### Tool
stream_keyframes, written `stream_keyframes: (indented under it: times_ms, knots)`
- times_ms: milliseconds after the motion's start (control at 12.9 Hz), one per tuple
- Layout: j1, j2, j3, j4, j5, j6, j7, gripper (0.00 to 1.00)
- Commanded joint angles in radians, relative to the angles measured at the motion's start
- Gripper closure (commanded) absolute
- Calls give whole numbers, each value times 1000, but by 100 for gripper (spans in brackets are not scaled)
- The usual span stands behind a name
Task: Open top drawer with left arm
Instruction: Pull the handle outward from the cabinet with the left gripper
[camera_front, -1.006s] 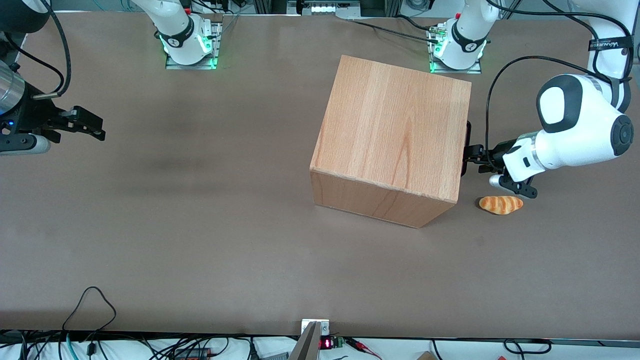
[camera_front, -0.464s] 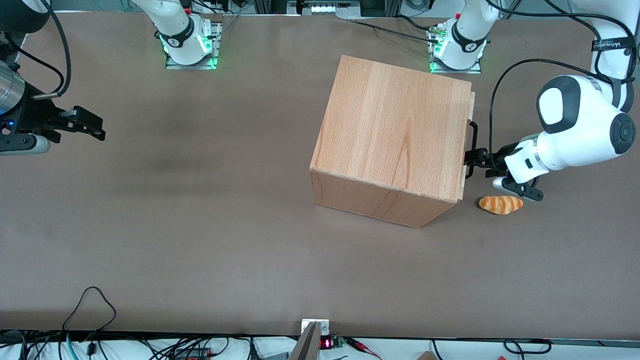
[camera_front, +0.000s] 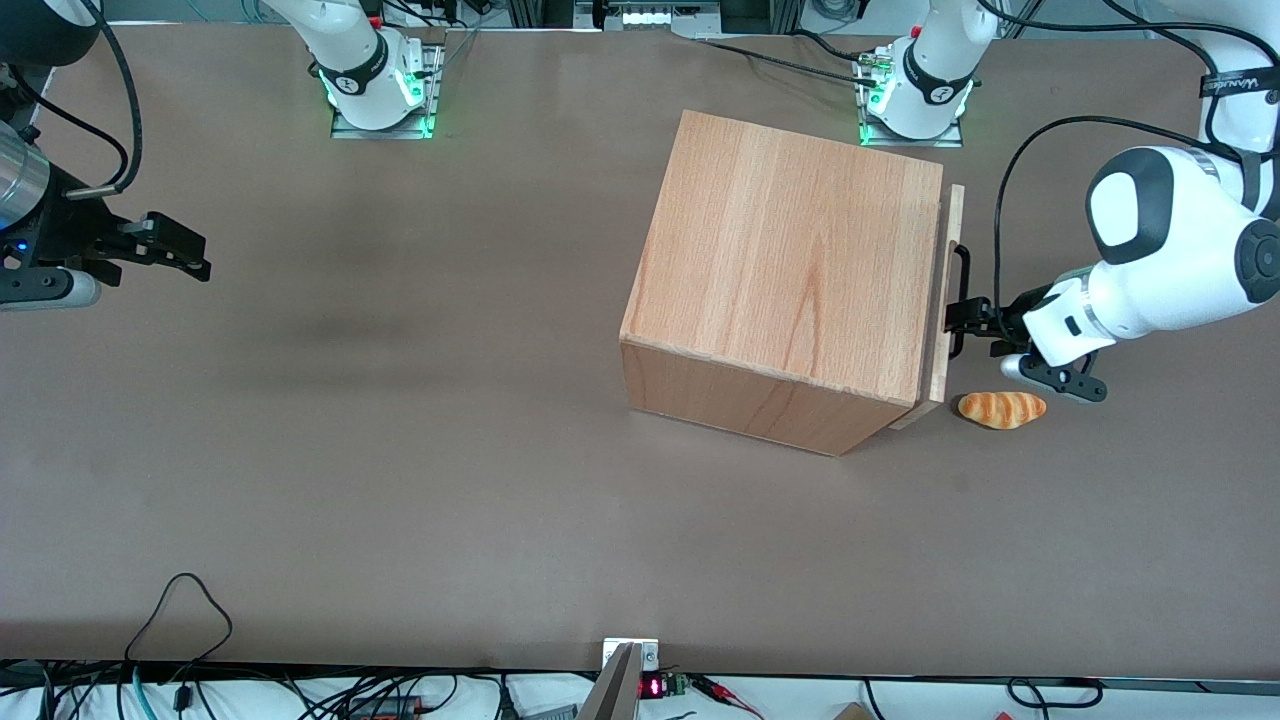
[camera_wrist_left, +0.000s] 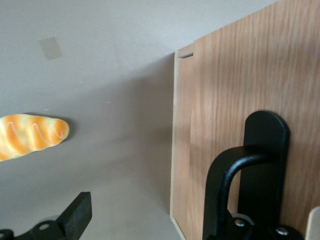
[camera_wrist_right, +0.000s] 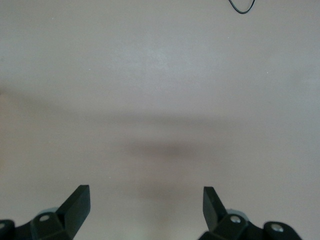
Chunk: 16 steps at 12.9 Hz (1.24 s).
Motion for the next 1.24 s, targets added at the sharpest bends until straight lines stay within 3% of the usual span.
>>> stream_keyframes:
  times_ms: [0,464,1161]
  knots:
    - [6,-4,27,-5,74,21,-29,0]
    - [15,0,43,-8,74,20,-15,0]
    - [56,27,139,0,74,20,63,0]
